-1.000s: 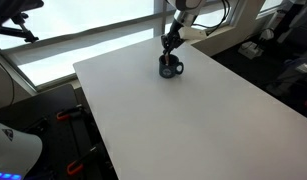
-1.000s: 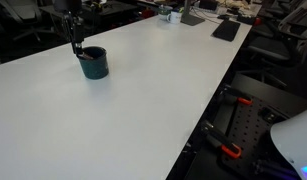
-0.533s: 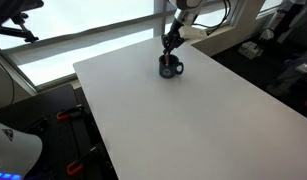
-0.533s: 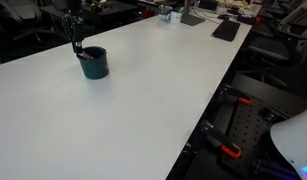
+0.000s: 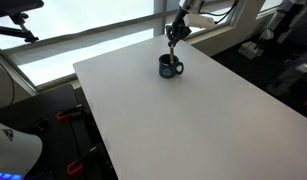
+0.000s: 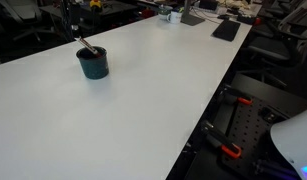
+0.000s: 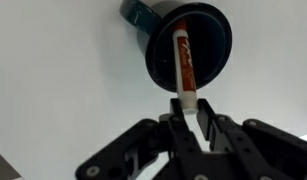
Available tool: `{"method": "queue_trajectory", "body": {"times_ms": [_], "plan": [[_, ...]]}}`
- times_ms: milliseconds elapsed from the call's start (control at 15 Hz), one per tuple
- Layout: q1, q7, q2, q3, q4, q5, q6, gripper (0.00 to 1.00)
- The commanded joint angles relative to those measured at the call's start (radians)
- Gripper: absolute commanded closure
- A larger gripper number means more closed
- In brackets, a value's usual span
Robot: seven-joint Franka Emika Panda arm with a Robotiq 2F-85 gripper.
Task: Remove the marker from the cup and put it on the table
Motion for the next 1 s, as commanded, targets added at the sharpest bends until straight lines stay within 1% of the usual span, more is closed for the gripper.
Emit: {"method": "queue_trajectory", "body": {"times_ms": [0, 200, 667, 800, 933], "plan": [[-0.036, 0.022, -0.057, 0.012, 0.000, 0.011, -0.064, 0.95], [-0.081, 0.025, -0.083, 0.008, 0.000, 0.050, -0.082, 0.95], [-0.204, 0.044, -0.117, -0.012, -0.039, 0.172, -0.048, 0.95], [-0.241, 0.040, -0.100, -0.009, -0.033, 0.207, -0.065, 0.95], [-0.283, 0.005, -0.072, 0.004, -0.022, 0.256, -0.089, 0.95]]}}
